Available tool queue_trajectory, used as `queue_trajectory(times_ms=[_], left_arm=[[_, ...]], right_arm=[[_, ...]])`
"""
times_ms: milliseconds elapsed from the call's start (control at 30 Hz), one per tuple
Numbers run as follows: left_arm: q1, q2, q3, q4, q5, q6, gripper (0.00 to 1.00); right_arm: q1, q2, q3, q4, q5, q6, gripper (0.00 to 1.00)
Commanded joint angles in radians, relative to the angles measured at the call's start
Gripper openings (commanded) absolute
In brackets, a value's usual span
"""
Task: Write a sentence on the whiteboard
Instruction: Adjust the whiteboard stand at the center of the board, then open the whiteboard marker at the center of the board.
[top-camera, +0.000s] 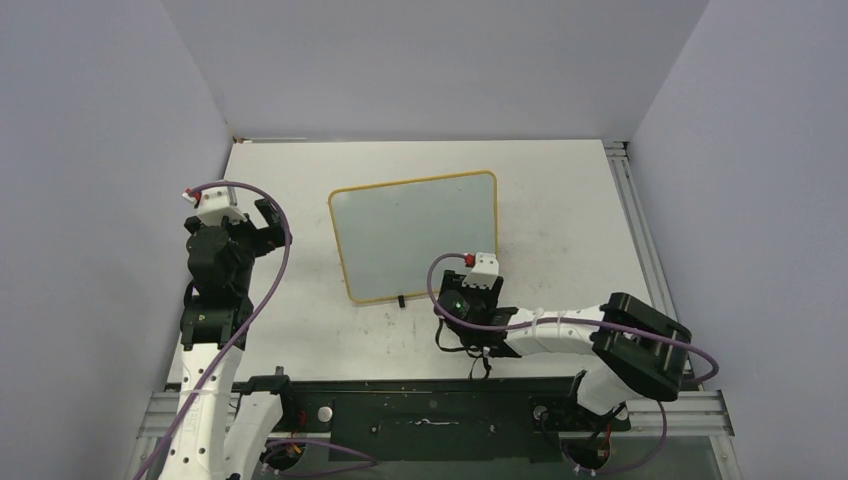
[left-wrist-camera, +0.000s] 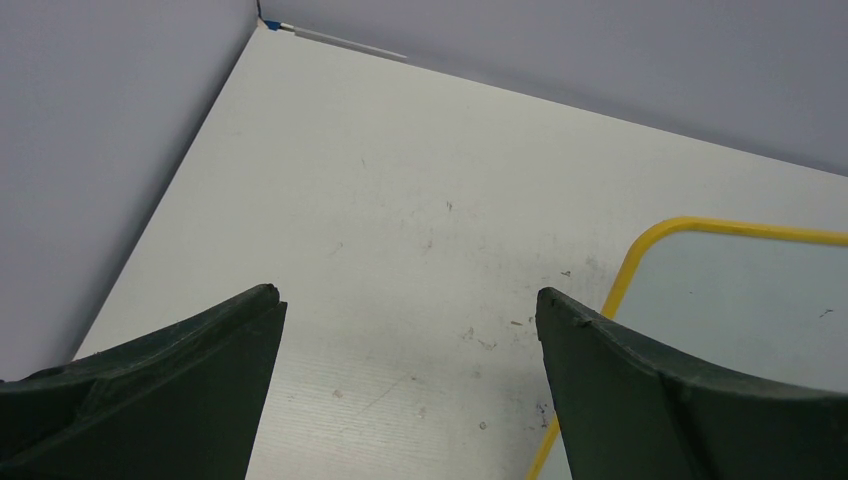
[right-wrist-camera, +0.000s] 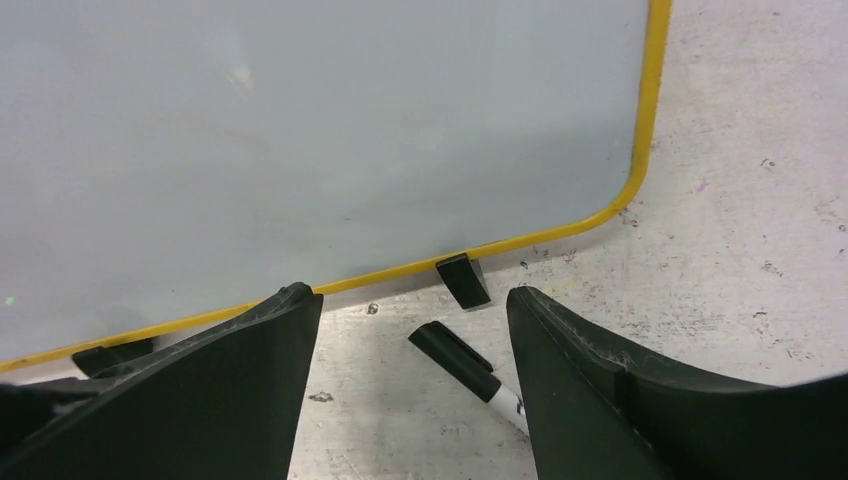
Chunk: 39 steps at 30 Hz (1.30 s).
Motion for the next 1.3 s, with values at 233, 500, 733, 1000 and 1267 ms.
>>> queue_trajectory(times_ms=[233,500,733,1000,1267], left_arm=[[-0.012,0.011,0.001,0.038,0.055,0.004,0.96],[-0.013,0.017,-0.005,0.049,0.082,0.018,0.96],[-0.013,0.029,-0.009,0.058,0.120,0.031,0.96],[-0.013,0.050,-0.008,0.059,0.162,0.032,0.96],[-0.045,0.050,-0.005,0.056,0.165,0.035,0.96]], right_arm=[[-0.006,-0.334,-0.087,-0.166,-0.194,-0.151,0.80],[-0.246,-0.480,-0.112,-0.346,-0.640,-0.310,0.75],[-0.340,-0.403,-0.118,-0.356,-0.795,-0.354,0.65],[-0.345,-0.365,-0.152,-0.320,-0.802,-0.347,0.59],[-0.342,-0.341,-0.170,-0.313,-0.846,-0.331,0.54]])
